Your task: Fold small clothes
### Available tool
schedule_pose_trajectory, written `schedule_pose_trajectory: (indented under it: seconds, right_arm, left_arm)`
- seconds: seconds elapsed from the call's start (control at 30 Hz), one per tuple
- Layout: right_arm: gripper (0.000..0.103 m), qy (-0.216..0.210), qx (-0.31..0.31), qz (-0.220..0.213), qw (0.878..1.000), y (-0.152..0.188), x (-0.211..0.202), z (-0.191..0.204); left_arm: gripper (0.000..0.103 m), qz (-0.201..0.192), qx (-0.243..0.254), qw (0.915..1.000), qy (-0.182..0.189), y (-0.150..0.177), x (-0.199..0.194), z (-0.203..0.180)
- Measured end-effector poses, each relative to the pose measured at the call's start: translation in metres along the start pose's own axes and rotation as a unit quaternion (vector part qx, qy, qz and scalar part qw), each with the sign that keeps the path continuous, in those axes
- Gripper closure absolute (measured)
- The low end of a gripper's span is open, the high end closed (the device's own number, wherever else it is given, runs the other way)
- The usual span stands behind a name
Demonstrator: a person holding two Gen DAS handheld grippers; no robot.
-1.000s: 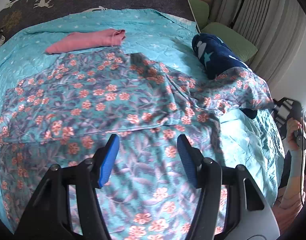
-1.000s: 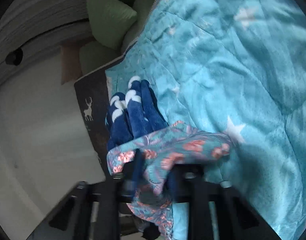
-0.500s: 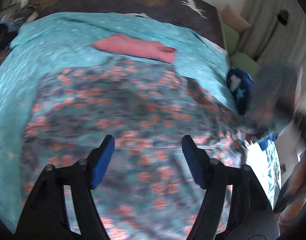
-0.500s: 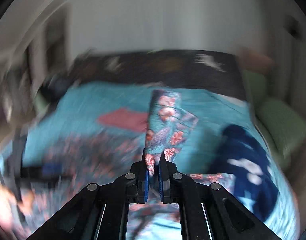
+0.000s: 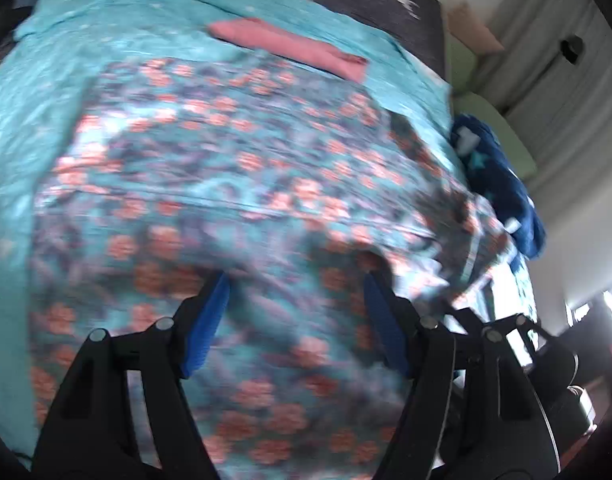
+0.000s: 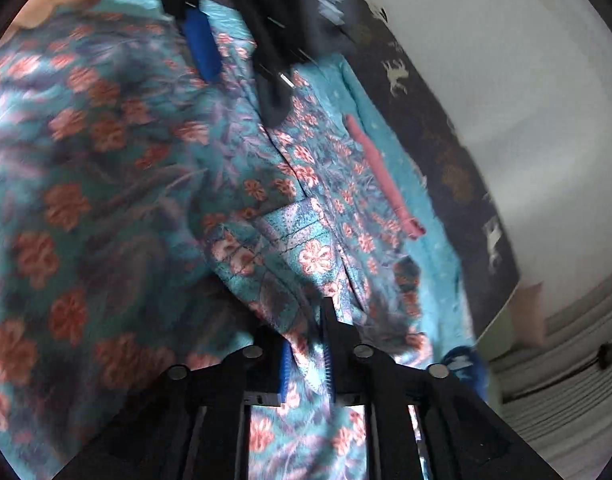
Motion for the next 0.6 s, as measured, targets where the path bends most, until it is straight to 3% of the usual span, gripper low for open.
schedule_pose_trajectory:
  seconds: [0.17, 0.33, 0.4, 0.47, 0.5, 0.53, 0.57, 0.6]
  right_arm:
    - [0.082, -0.010, 0.027, 0.000, 1.000, 0.008, -0.018, 0.002]
    - [0.065, -0.026, 0.106, 0.009, 0.994, 0.021, -0.030, -0.018]
    - [0.063, -0.040, 0.153, 0.019, 0.987, 0.033, -0.036, -0.029]
    - [0.061, -0.074, 0.224, 0.037, 0.971, 0.048, -0.036, -0.041]
    - [0.060, -0.102, 0.282, 0.048, 0.953, 0.059, -0.035, -0.050]
    - [0.059, -0.119, 0.319, 0.056, 0.939, 0.066, -0.036, -0.055]
    - [0.059, -0.137, 0.362, 0.066, 0.920, 0.075, -0.036, -0.059]
    - [0.059, -0.153, 0.409, 0.082, 0.896, 0.086, -0.035, -0.065]
  left_arm:
    - [0.028, 0.019, 0.023, 0.9992, 0.027, 0.009, 0.013, -0.027]
    - [0.026, 0.035, 0.042, 0.9984, 0.016, 0.011, 0.034, -0.034]
    - [0.025, 0.038, 0.042, 0.9982, 0.019, 0.009, 0.039, -0.037]
    - [0.025, 0.041, 0.037, 0.9981, 0.028, 0.007, 0.041, -0.040]
    - [0.031, 0.042, 0.032, 0.9980, 0.036, 0.006, 0.042, -0.043]
    - [0.053, 0.043, 0.031, 0.9977, 0.043, 0.005, 0.044, -0.046]
    - [0.065, 0.049, 0.032, 0.9971, 0.047, 0.006, 0.046, -0.049]
    - [0.089, 0.060, 0.034, 0.9963, 0.051, 0.008, 0.049, -0.052]
Point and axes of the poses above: each gripper's, at about its wrist camera, not at the fingertips, and x roughly the way its jaws point, z to its left, y to its underside, the point moved 7 cm from there along x, roughly the way its jaws point, and after that the axes turned 12 degrees about -z, right-handed, at the moved point
